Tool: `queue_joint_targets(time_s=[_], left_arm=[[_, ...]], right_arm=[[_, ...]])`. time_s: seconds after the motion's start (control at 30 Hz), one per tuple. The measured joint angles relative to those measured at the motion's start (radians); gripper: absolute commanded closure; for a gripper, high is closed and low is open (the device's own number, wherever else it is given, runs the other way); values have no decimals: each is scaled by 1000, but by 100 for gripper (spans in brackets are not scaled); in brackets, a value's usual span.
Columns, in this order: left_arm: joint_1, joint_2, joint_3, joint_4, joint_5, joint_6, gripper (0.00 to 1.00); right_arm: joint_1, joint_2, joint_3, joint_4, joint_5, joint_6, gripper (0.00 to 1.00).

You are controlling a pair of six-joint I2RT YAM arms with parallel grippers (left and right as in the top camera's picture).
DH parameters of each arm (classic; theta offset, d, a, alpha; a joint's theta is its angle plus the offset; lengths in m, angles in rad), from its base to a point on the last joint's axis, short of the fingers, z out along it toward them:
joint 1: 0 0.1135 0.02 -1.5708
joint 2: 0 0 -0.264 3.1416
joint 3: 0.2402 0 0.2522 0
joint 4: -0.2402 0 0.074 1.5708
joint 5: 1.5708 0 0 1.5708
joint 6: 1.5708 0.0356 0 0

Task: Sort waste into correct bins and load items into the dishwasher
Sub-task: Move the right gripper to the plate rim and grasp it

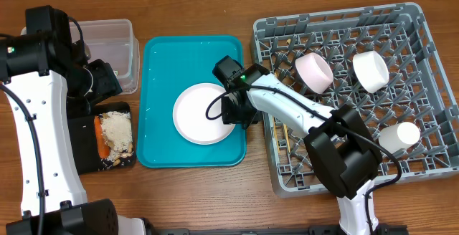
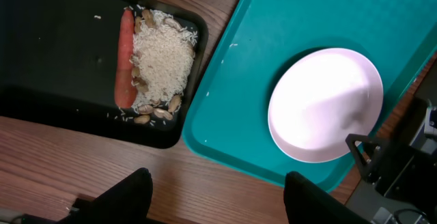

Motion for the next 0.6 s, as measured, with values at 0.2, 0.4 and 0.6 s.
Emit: queue_joint_targets(time_s=[0.2,0.4,0.6], left_arm=[[0,0,0,-1,-3,0,35],[-7,0,0,-1,-3,0,34],[-7,0,0,-1,-3,0,34]], right_arm=[[0,0,0,-9,0,24,57],[2,0,0,-11,0,50,57],[16,0,0,-13,0,64,57]])
